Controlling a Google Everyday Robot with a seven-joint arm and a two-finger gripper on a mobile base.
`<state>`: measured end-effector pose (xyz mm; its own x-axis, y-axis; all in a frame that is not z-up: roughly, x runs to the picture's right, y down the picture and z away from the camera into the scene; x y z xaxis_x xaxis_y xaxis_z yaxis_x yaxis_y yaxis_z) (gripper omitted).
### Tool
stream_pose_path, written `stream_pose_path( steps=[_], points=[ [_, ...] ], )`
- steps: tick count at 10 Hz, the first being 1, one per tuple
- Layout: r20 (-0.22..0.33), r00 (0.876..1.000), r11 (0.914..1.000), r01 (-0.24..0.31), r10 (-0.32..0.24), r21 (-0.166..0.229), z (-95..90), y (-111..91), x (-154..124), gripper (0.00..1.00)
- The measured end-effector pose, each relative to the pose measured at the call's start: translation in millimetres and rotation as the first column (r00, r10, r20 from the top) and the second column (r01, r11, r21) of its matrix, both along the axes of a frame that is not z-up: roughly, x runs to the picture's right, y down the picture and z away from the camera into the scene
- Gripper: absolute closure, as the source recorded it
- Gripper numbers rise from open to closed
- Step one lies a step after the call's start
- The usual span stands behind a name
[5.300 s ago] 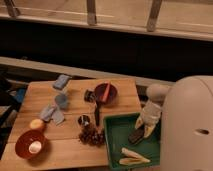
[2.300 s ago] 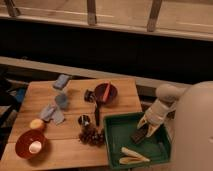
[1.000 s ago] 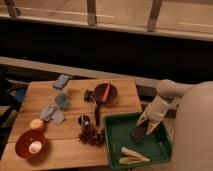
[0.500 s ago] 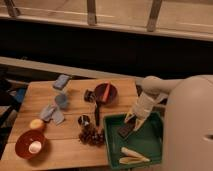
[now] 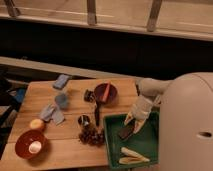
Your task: Wipe tray with eraser
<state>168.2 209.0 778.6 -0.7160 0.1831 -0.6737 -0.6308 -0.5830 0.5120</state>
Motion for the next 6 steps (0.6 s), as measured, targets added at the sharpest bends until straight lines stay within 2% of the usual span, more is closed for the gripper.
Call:
stream_pose_path(
  steps=[2, 3, 5, 6],
  points=[
    [-0.021, 1.000, 1.0000, 0.007, -0.007, 0.005, -3.3, 1.2, 34.1, 1.00],
    [-0.019, 1.000, 0.9999, 0.014, -0.014, 0.009, -4.9, 1.7, 41.4, 1.00],
    [-0.005, 0.999, 0.9992, 0.036, -0.036, 0.018, -6.2, 0.6, 43.8, 1.00],
    [0.010, 0.999, 0.9985, 0.051, -0.051, 0.022, -5.4, -0.3, 34.1, 1.00]
  ],
)
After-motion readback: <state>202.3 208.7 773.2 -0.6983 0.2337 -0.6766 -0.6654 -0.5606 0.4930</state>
